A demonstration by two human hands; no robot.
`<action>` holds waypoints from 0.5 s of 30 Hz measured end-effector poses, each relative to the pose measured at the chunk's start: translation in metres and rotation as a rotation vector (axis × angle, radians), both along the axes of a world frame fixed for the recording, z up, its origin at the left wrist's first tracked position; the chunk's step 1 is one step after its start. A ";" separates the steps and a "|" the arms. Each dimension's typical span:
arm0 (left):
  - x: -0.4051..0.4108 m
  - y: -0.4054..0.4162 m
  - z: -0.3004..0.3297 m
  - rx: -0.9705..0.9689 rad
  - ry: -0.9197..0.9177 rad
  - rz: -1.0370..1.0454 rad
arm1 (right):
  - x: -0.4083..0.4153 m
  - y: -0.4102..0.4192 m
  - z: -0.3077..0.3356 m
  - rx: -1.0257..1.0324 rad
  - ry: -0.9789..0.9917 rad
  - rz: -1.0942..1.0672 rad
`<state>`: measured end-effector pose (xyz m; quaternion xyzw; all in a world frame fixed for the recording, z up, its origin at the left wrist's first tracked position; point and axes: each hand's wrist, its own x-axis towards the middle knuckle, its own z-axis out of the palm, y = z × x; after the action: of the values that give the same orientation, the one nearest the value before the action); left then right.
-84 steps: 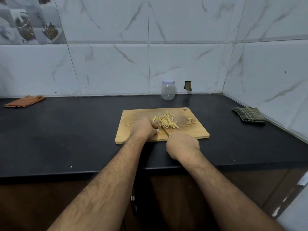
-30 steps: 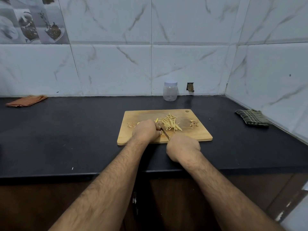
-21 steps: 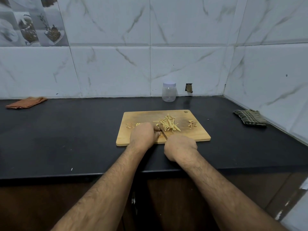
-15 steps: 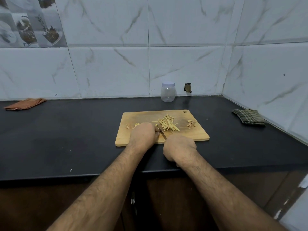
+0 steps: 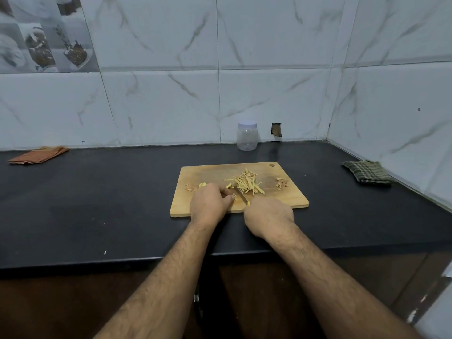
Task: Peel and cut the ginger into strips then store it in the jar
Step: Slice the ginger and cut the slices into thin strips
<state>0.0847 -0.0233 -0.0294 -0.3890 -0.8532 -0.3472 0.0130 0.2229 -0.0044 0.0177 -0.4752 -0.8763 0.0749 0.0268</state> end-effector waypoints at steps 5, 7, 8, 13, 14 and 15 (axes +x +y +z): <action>0.001 0.000 0.000 -0.007 0.005 0.003 | 0.000 -0.001 0.000 -0.021 -0.004 0.008; 0.001 -0.001 0.001 -0.013 0.005 0.004 | -0.001 0.000 0.001 -0.033 -0.018 0.007; 0.001 -0.001 0.001 -0.016 0.004 0.005 | -0.001 0.001 0.001 -0.037 -0.023 0.001; 0.001 0.000 0.003 -0.034 -0.002 0.010 | 0.000 0.003 0.003 -0.052 0.007 -0.020; 0.002 0.001 0.003 -0.035 -0.005 0.014 | 0.000 0.002 0.003 -0.058 0.019 -0.013; 0.002 0.001 0.004 -0.039 -0.012 0.021 | 0.000 0.000 0.002 -0.066 0.030 -0.005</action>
<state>0.0865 -0.0224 -0.0253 -0.3779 -0.8639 -0.3328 0.0039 0.2226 -0.0041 0.0201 -0.4769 -0.8716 0.1110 0.0244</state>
